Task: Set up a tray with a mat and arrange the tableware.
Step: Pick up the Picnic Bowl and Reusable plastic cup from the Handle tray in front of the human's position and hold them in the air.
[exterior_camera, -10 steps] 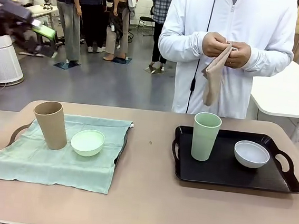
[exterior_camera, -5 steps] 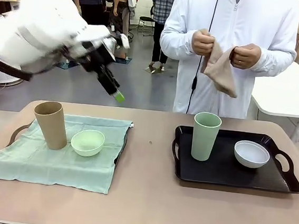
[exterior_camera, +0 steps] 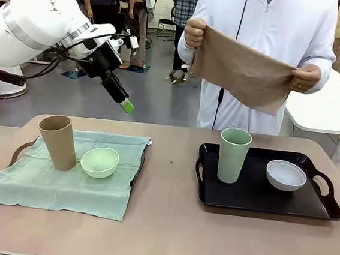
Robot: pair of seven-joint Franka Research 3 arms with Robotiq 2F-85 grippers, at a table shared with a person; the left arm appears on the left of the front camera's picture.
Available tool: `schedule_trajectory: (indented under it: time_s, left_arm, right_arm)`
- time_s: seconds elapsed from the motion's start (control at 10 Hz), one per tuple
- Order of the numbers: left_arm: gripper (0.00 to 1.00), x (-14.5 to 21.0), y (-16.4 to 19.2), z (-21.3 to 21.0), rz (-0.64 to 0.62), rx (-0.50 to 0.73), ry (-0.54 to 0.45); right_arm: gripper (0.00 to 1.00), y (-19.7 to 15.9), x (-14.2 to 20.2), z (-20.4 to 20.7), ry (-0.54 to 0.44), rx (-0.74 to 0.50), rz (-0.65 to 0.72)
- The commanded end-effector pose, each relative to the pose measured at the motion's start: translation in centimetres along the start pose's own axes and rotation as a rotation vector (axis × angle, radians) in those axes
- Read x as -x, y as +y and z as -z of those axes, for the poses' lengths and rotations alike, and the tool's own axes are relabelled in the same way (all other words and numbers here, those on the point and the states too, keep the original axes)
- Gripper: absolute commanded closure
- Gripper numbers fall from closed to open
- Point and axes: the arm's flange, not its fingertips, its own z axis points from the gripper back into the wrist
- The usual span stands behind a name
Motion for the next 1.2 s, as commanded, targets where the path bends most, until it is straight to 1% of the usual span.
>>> schedule_trajectory:
  time_s: [0.0,0.1,0.2,0.3,0.4,0.5,0.6,0.7,0.8,0.9,1.0,1.1]
  left_arm:
    - [0.00,-0.1,0.0,2.2,0.137,0.088,-0.089]
    - [0.00,-1.2,-0.8,4.6,0.259,0.202,-0.153]
    - [0.00,-1.9,-1.4,7.2,0.410,0.274,-0.177]
    - [0.00,-2.7,-1.8,9.2,0.583,0.314,-0.189]
    - [0.00,-3.5,-1.3,11.6,0.672,0.395,-0.179]
    - [0.00,-4.4,-0.4,13.8,0.743,0.463,-0.190]
    - [0.00,-5.5,-0.1,16.5,0.845,0.503,-0.194]
    - [0.00,-7.1,0.4,18.8,0.869,0.460,-0.279]
    - [0.00,-9.0,-0.3,19.9,0.650,0.231,-0.359]
    - [0.00,-5.2,-1.6,18.0,0.831,0.465,-0.227]
    - [0.00,-5.2,-1.6,18.0,0.831,0.465,-0.227]
    - [0.00,-7.1,-0.3,20.2,0.789,0.393,-0.289]
  right_arm:
    - [0.31,0.0,-0.1,0.5,0.013,0.005,0.001]
    - [0.31,2.4,-0.6,0.8,0.017,0.049,-0.033]
    - [0.31,4.6,-0.9,1.5,0.027,0.096,-0.067]
    - [0.31,6.3,-1.1,2.0,0.034,0.131,-0.100]
    - [0.31,7.8,-1.0,2.5,0.042,0.146,-0.145]
    - [0.31,8.5,-1.0,3.0,0.048,0.149,-0.169]
    - [0.31,8.9,-0.8,3.6,0.053,0.143,-0.181]
    - [0.31,9.1,-0.7,4.0,0.055,0.140,-0.184]
    - [0.31,9.1,-0.1,3.6,0.068,0.124,-0.188]
    - [0.31,9.1,-0.1,3.6,0.068,0.124,-0.188]
    - [0.31,9.1,-0.1,3.6,0.068,0.124,-0.188]
    - [0.31,9.3,-0.2,3.8,0.075,0.120,-0.194]
